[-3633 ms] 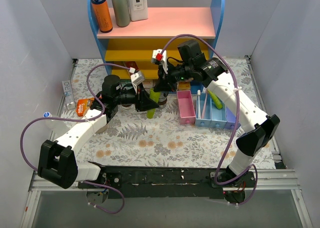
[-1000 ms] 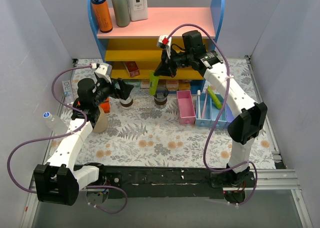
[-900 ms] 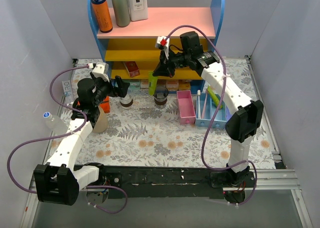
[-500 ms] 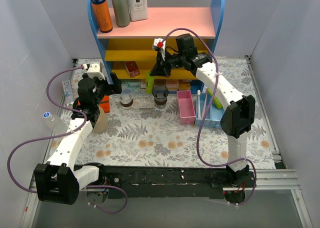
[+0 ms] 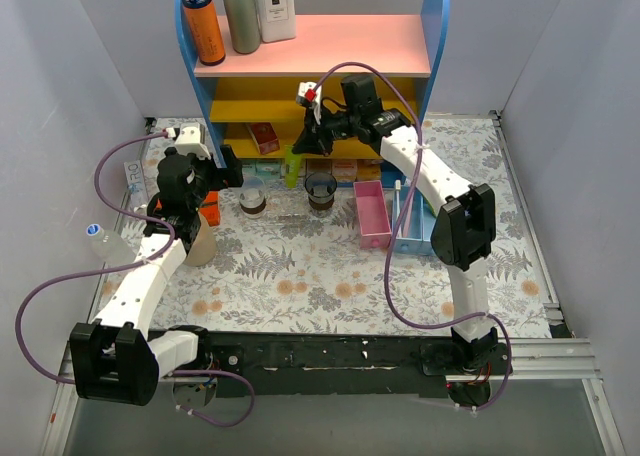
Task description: Prepare toiletry sets of a toothbrush and toothpaste on the tray
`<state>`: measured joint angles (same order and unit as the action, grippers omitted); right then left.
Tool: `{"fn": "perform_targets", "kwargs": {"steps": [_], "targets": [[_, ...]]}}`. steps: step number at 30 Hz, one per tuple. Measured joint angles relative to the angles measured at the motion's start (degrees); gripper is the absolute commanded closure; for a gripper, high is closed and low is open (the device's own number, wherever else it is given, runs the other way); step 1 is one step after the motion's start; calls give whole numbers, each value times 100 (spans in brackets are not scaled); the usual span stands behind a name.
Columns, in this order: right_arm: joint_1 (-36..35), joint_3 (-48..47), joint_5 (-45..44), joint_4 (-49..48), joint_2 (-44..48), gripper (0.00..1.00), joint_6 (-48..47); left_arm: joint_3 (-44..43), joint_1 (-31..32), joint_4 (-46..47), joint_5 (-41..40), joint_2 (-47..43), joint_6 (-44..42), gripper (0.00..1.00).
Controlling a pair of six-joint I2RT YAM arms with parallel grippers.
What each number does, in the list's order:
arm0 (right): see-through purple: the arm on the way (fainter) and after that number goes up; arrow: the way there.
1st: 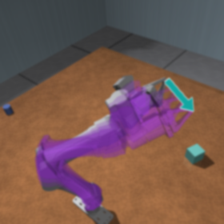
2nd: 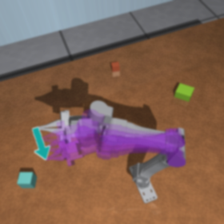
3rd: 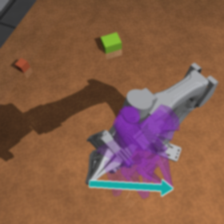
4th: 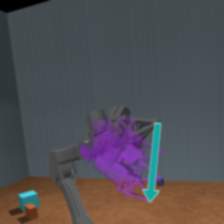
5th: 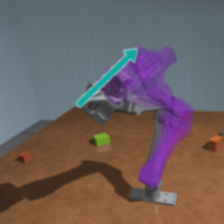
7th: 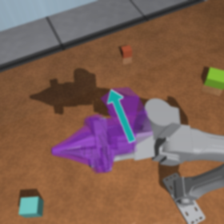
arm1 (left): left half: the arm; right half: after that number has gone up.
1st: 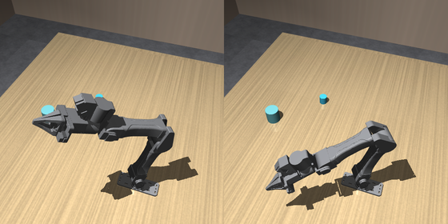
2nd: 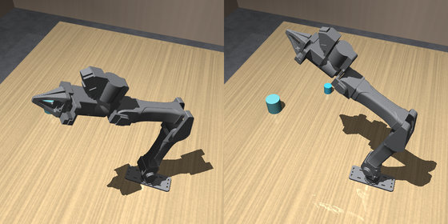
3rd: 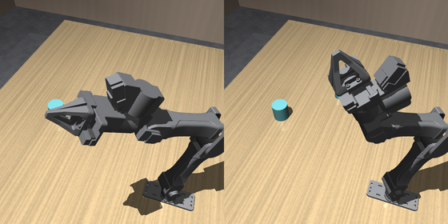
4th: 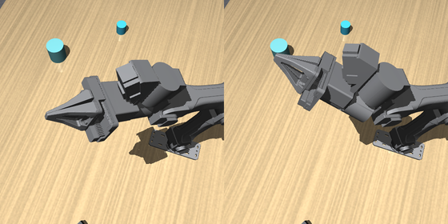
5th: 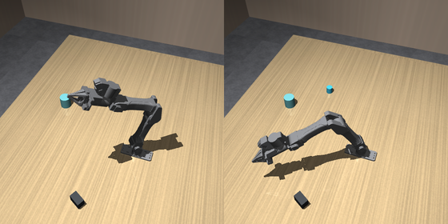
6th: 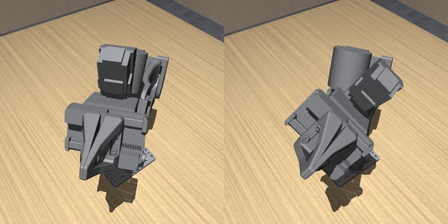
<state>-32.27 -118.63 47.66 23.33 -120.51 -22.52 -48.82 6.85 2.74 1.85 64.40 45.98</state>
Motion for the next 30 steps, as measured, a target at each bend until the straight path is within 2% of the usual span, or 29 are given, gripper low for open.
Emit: {"fn": "perform_targets", "kwargs": {"steps": [30], "targets": [[-125,-177,-404,46,-334,99,-219,-11,0,-114,0,122,0,2]]}}
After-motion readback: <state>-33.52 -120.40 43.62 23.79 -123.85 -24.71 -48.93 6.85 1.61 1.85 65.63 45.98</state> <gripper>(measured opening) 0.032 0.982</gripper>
